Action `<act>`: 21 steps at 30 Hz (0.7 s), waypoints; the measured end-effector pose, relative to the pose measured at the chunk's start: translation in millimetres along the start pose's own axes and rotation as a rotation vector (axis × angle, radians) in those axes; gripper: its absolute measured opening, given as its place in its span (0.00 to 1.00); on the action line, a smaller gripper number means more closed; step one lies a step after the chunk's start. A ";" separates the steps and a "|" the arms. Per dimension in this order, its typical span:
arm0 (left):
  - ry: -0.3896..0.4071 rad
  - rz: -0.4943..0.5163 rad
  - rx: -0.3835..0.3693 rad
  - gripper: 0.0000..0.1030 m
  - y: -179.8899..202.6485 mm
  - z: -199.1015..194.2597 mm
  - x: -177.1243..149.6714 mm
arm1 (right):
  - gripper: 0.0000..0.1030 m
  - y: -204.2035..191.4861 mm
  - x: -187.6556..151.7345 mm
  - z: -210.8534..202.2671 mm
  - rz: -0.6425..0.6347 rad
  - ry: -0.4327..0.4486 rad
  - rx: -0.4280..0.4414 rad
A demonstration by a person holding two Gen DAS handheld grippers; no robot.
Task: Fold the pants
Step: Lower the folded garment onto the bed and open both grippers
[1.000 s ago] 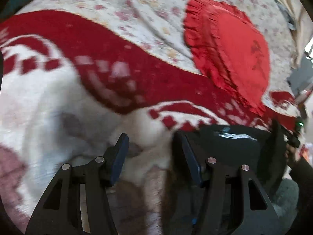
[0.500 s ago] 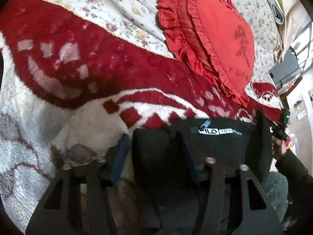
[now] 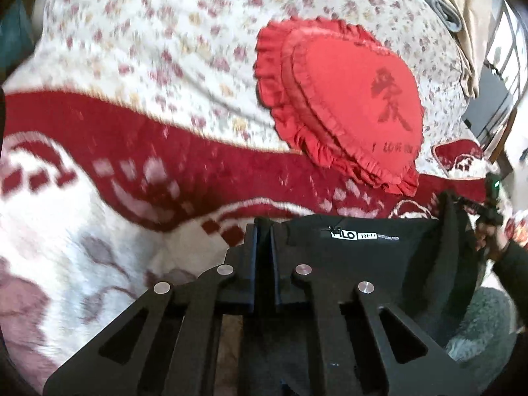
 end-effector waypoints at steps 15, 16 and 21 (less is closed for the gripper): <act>0.150 -0.054 0.196 0.06 -17.3 -53.9 -5.1 | 0.03 -63.3 36.6 -80.7 -0.302 0.010 0.013; 0.156 -0.060 0.197 0.06 -18.1 -58.6 -7.6 | 0.03 -64.9 33.2 -85.2 -0.315 0.014 0.005; 0.209 -0.064 0.182 0.06 -10.6 -95.6 -36.7 | 0.03 -84.8 7.5 -106.4 -0.423 0.009 -0.007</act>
Point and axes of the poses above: each gripper's, at about its wrist camera, not at the fingertips, and z roughly the way its jaws point, y to its right, x to its top, the point moved 10 cm from there along z, roughly the way its jaws point, and after that the axes turned 7 degrees about x, right-handed, at the moved point
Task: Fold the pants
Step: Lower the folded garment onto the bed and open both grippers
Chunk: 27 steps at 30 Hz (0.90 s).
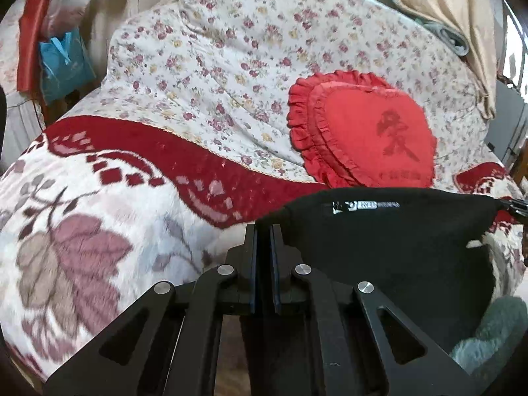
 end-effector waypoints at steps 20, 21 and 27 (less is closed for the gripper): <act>-0.145 -0.367 -0.017 0.05 -35.6 -74.5 -208.1 | 0.03 -38.1 -190.1 -24.2 0.032 -0.175 0.020; -0.144 -0.407 -0.013 0.05 -37.1 -78.7 -210.3 | 0.03 -37.4 -191.4 -26.1 0.050 -0.167 0.017; -0.106 -0.663 -0.160 0.32 -17.8 -91.3 -188.9 | 0.07 -37.8 -168.5 -45.2 0.250 -0.010 0.093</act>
Point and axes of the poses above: each gripper's, at about its wrist camera, not at the fingertips, and z roughly the way its jaws point, y to its right, x to its top, the point moved 10 cm from there along z, roughly the way its jaws point, and after that the axes turned 7 degrees about x, right-handed, at the moved point
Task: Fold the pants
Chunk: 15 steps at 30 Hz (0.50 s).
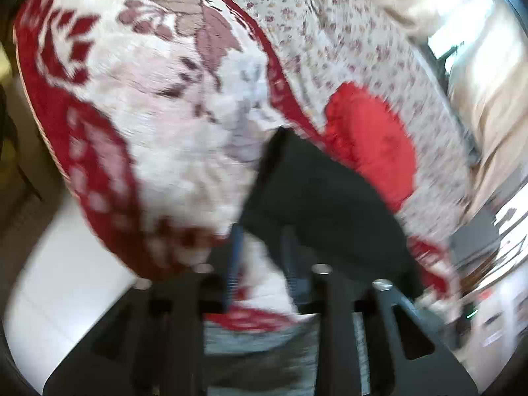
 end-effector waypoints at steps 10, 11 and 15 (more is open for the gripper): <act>-0.174 -0.293 -0.210 0.42 42.0 69.5 -23.8 | 0.08 -27.2 18.7 15.4 0.054 0.045 0.050; -0.178 -0.333 -0.224 0.42 38.7 74.1 -23.8 | 0.08 -28.1 18.7 15.1 0.056 0.046 0.054; -0.119 -0.471 -0.311 0.42 29.5 71.6 -10.7 | 0.08 -31.4 18.7 12.9 0.058 0.056 0.063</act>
Point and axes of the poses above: each gripper's, at about its wrist camera, not at the fingertips, and z roughly the way its jaws point, y to its right, x to its top, the point moved 10 cm from there along z, roughly the way its jaws point, and after that the axes turned 7 degrees about x, right-handed, at the moved point
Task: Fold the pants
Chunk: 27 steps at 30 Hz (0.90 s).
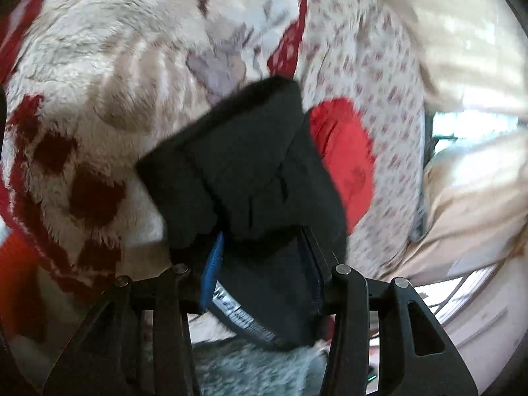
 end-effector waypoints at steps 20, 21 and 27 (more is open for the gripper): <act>0.068 0.171 0.073 0.06 27.4 0.3 -4.2 | 0.44 67.0 12.8 -14.3 0.911 0.264 0.496; 0.068 0.174 0.077 0.06 27.6 -0.5 -4.9 | 0.44 67.4 12.8 -12.2 0.921 0.258 0.502; 0.060 0.168 0.097 0.04 28.8 -0.5 -3.6 | 0.44 56.8 6.5 13.2 0.911 0.141 0.495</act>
Point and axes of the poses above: each gripper's, at about its wrist camera, not at the fingertips, and z roughly the way its jaws point, y to its right, x to its top, the point moved 10 cm from there along z, roughly the way its jaws point, and after that the axes turned 7 degrees about x, right-handed, at the moved point
